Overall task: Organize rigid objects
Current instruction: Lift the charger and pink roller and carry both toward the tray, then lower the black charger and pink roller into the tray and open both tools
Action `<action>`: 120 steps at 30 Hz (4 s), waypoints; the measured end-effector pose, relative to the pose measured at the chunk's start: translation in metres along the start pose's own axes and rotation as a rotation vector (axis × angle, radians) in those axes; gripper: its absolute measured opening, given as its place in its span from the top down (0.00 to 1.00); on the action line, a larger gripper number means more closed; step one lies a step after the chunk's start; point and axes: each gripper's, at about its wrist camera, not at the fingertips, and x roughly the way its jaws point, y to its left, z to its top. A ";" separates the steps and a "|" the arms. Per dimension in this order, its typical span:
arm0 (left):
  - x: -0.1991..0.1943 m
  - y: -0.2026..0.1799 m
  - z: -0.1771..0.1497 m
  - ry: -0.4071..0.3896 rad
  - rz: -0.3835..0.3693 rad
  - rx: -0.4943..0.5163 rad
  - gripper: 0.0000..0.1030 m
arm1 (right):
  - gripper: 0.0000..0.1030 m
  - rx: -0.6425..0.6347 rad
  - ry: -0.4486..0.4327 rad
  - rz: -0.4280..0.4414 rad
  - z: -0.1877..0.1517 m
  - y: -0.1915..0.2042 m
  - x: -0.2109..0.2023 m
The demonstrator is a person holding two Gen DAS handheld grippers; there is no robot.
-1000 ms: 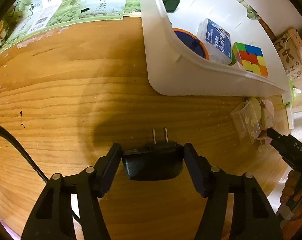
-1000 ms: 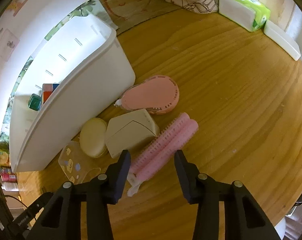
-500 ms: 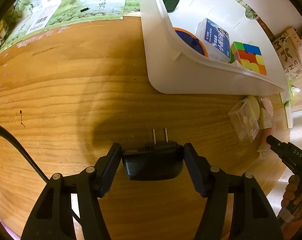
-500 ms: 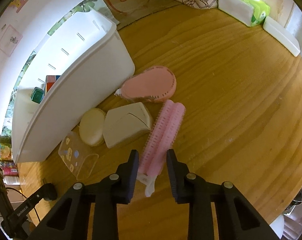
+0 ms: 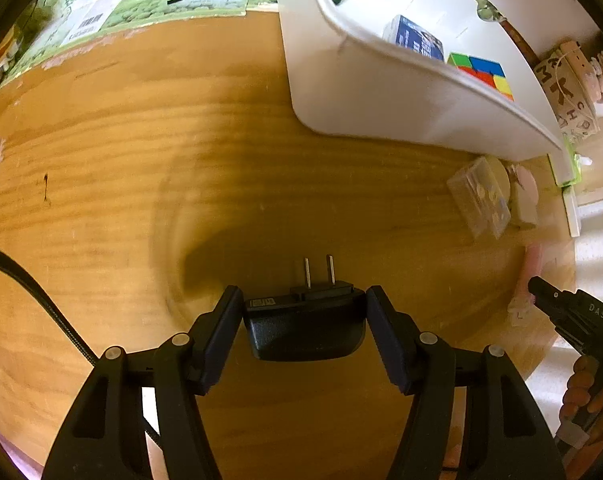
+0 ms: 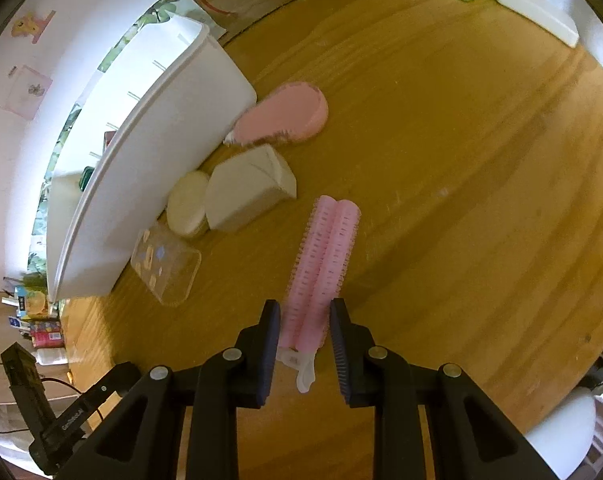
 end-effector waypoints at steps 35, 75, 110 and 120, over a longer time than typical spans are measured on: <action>-0.086 -0.037 -0.047 -0.137 0.045 0.096 0.35 | 0.75 -0.270 -0.068 0.105 -0.017 0.057 -0.073; -0.097 -0.142 0.083 -0.459 0.003 -0.058 0.35 | 0.75 -0.668 -0.169 0.327 0.170 0.131 -0.053; -0.064 -0.139 0.107 -0.600 -0.083 -0.169 0.23 | 0.42 -0.871 -0.293 0.321 0.183 0.149 -0.003; -0.083 -0.139 0.094 -0.654 -0.079 -0.176 0.23 | 0.30 -0.887 -0.359 0.338 0.175 0.147 -0.029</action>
